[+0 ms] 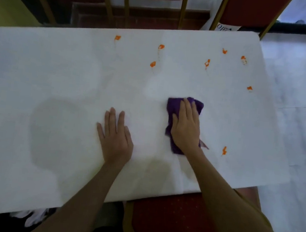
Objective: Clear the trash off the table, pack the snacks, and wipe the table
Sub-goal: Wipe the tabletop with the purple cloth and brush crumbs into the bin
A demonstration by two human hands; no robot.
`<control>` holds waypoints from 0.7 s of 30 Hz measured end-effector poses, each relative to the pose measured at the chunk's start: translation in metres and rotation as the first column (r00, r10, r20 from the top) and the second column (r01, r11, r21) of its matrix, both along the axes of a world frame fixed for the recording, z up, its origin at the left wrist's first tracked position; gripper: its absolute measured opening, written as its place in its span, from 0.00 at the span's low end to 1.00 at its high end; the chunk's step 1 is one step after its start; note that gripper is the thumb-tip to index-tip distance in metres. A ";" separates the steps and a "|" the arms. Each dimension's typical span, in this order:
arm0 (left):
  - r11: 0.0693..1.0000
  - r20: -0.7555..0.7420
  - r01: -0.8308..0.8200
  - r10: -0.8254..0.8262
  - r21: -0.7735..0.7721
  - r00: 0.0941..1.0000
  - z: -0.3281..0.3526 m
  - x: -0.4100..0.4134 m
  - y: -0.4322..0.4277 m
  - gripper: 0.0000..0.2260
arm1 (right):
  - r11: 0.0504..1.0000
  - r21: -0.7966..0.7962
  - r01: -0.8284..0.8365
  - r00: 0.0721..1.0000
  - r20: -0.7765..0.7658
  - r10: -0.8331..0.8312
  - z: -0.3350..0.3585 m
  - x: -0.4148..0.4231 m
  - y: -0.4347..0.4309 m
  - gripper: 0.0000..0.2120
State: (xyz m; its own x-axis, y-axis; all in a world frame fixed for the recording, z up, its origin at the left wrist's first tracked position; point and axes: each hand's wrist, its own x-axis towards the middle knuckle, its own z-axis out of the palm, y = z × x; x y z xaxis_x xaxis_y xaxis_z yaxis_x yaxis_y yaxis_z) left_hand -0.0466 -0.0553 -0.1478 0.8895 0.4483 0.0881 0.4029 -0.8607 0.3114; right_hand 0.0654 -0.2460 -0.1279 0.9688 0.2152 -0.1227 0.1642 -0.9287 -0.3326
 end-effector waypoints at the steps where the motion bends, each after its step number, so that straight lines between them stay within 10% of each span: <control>1: 0.999 -0.010 -0.029 0.028 -0.031 1.000 0.000 0.003 -0.003 0.21 | 0.995 -0.017 0.094 0.995 -0.028 -0.094 0.004 0.012 0.012 0.26; 8: 0.991 -0.037 -0.054 0.050 -0.122 0.998 -0.002 0.004 -0.036 0.21 | 0.992 -0.013 -0.129 0.965 -0.232 0.122 0.029 -0.067 0.044 0.38; 17: 0.967 -0.034 0.066 -0.077 -0.244 0.996 0.006 0.013 -0.080 0.20 | 0.873 -0.320 0.367 0.619 -0.617 -0.486 0.053 -0.072 -0.111 0.37; 21: 0.965 -0.007 0.153 -0.158 -0.212 0.987 0.003 0.027 -0.103 0.20 | 0.825 -0.315 0.468 0.674 -0.477 -0.565 0.026 -0.033 -0.134 0.38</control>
State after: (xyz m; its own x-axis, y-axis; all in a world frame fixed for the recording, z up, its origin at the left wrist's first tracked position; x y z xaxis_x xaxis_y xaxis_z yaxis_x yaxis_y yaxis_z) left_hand -0.0200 -0.1580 -0.1449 0.9504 0.3106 -0.0154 0.2790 -0.8296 0.4837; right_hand 0.0327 -0.3802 -0.1021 0.6836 -0.3680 -0.6302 -0.5145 -0.8555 -0.0584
